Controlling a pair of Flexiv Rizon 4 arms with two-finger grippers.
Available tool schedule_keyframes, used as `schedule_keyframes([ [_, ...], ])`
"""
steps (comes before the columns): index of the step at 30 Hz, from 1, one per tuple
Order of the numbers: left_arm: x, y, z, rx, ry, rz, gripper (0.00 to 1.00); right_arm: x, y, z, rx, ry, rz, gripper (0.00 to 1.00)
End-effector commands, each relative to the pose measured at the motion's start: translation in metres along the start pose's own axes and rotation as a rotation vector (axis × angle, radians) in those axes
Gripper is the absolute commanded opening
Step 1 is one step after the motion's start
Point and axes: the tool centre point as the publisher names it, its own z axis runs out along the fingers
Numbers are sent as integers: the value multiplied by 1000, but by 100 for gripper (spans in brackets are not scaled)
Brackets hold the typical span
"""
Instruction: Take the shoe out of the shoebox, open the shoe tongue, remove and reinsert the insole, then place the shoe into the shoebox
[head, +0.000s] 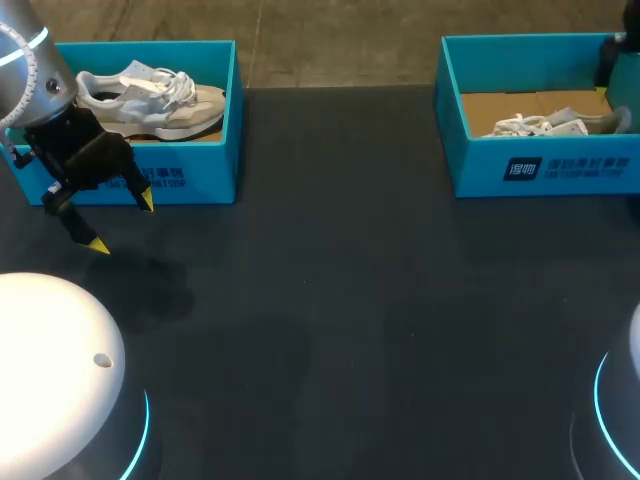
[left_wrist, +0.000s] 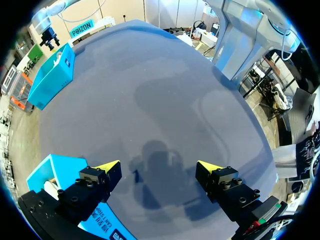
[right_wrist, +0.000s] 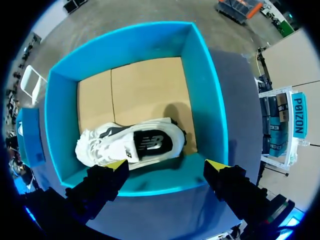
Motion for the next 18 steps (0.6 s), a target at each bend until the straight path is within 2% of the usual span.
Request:
schedule_keyframes([
  [1,1,0,0,-2,0,0,100,4,-9,-11,-8,2,5,100],
  [14,1,0,0,-2,0,0,100,12,-18,-41,13,35,24,100],
  [18,1,0,0,-2,0,0,100,12,-18,-41,13,35,24,100],
])
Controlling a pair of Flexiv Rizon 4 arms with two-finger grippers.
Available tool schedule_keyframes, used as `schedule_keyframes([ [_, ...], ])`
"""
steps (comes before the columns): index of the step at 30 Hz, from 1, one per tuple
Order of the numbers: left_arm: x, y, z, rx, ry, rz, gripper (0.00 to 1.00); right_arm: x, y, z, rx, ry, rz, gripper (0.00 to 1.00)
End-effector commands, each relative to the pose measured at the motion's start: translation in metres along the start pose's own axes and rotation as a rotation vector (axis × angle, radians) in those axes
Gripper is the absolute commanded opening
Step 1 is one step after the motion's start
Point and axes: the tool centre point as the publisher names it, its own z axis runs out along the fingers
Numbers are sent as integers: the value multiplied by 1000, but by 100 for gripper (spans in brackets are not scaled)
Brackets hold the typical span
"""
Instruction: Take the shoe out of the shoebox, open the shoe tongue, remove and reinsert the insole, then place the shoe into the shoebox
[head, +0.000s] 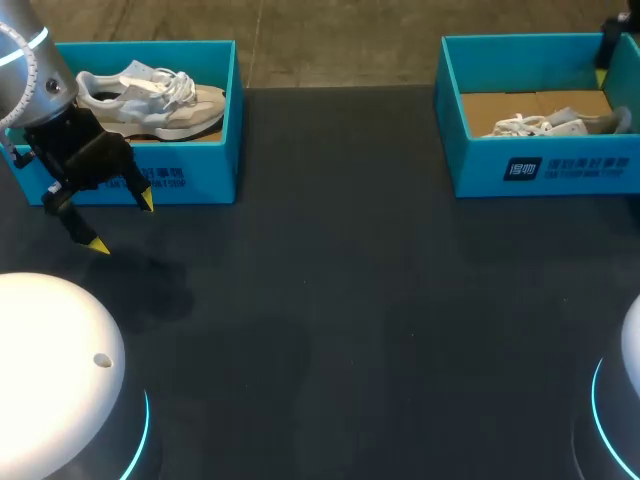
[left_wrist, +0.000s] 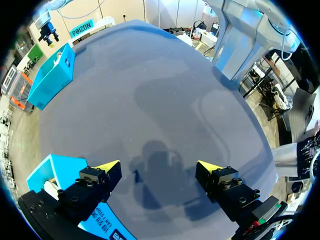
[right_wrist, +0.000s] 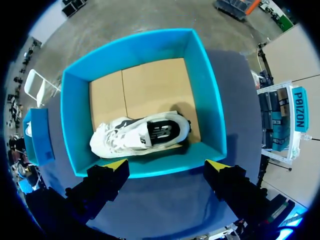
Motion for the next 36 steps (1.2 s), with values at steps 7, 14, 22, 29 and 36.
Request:
schedule_keyframes([
  [7,-4,4,-7,10,-2,25,100,1,0,-2,0,-2,0,100],
  [14,-21,26,-35,-35,-12,216,100,1,0,-2,0,-2,0,100],
  [22,-45,72,-65,-86,21,423,100,1,0,-2,0,-2,0,100],
  [29,-69,121,-100,-87,-11,611,100,1,0,-2,0,-2,0,100],
  [36,-96,164,-128,-139,34,744,100,1,0,-2,0,-2,0,100],
])
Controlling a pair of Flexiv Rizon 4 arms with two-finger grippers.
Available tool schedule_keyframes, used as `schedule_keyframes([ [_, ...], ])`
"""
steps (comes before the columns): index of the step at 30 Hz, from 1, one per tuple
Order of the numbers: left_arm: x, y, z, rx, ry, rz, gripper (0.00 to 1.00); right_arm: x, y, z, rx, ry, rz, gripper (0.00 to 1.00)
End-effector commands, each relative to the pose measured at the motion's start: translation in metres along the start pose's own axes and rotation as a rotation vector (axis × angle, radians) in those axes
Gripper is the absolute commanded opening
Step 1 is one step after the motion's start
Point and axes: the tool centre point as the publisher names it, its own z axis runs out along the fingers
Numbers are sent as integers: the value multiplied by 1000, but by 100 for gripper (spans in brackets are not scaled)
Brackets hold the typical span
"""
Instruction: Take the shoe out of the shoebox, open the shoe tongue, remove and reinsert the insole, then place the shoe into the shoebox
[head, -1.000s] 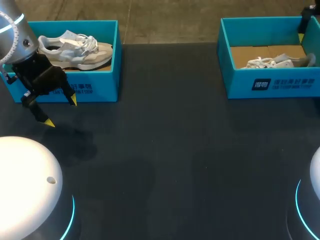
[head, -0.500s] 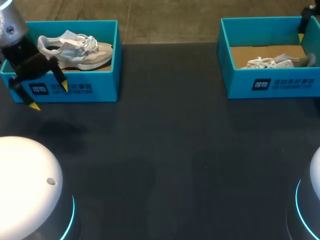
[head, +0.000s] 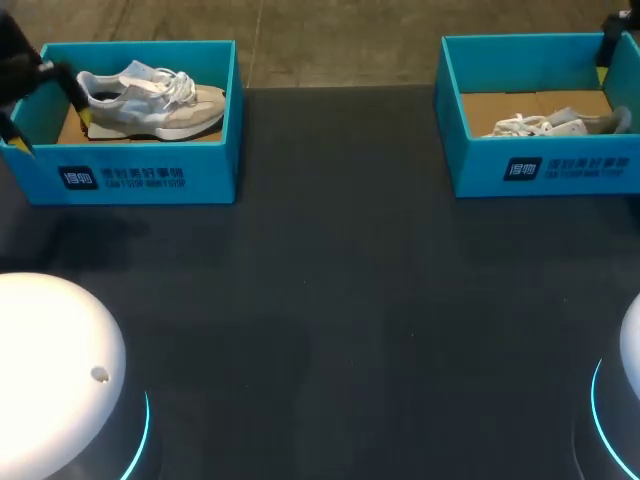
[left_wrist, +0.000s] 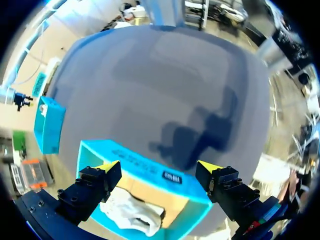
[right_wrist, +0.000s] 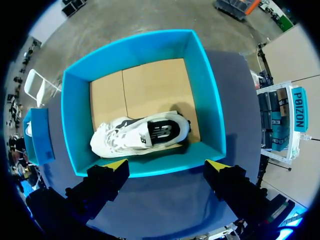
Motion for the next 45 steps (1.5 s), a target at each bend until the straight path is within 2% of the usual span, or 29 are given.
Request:
schedule_keyframes([
  [1,0,41,-11,39,46,49,100,0,0,0,0,-1,1,100],
  [2,0,47,-12,36,52,59,100,0,0,0,0,-1,1,100],
  [4,5,63,-20,86,53,113,100,0,0,0,0,-1,1,100],
  [17,5,63,-20,86,53,113,100,0,0,0,0,-1,1,100],
  [18,4,67,-19,27,67,134,100,0,0,0,0,-1,1,100],
  [21,6,92,-19,-63,64,187,100,0,0,0,0,-1,1,100],
  [23,7,104,-18,-71,72,170,100,0,0,0,0,-1,1,100],
  [25,9,119,-17,-113,86,200,100,0,0,0,0,-1,1,100],
  [26,9,129,-14,-120,83,219,100,0,0,0,0,-1,1,100],
  [28,10,137,-13,-115,81,212,100,0,0,0,0,-1,1,100],
  [30,9,151,-6,-144,90,223,100,0,0,0,0,-1,1,100],
  [45,-1,212,18,-139,100,389,100,0,0,0,0,-1,1,100],
])
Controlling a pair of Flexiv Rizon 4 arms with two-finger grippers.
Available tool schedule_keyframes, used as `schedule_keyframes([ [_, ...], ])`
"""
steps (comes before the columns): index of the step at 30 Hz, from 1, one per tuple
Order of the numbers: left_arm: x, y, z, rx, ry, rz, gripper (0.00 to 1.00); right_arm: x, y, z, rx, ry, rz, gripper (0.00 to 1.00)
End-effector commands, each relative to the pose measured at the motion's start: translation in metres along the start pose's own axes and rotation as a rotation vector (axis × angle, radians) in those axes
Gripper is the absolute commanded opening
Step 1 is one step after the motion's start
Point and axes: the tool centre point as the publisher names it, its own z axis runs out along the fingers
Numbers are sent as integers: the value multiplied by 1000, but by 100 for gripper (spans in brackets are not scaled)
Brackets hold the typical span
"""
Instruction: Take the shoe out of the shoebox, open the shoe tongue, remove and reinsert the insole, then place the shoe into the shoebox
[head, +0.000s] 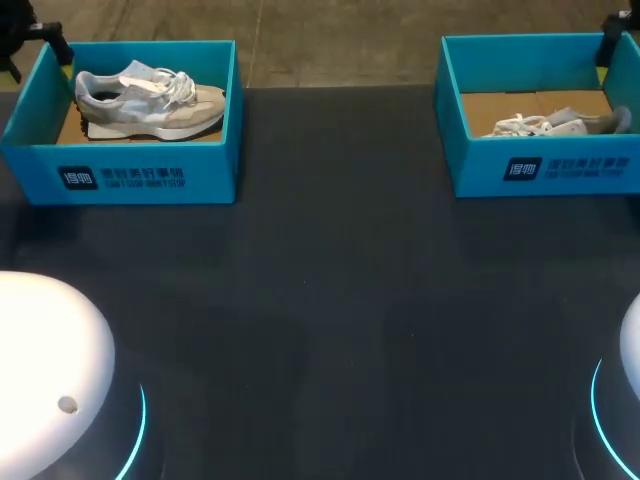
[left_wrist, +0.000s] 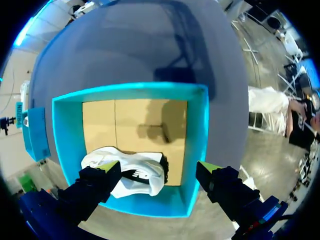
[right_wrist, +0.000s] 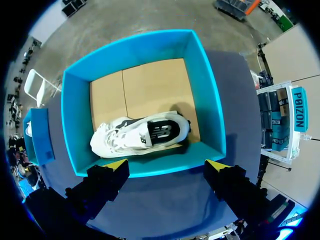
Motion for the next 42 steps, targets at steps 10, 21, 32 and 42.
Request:
schedule_keyframes([
  [10,-2,49,37,36,38,92,100,0,0,0,0,-1,1,100],
  [21,-10,71,68,16,41,96,100,0,0,0,0,-1,1,100],
  [32,-16,84,88,22,42,81,100,0,0,0,0,-1,1,100],
  [42,-20,89,106,30,77,79,100,0,0,0,0,-1,1,100],
])
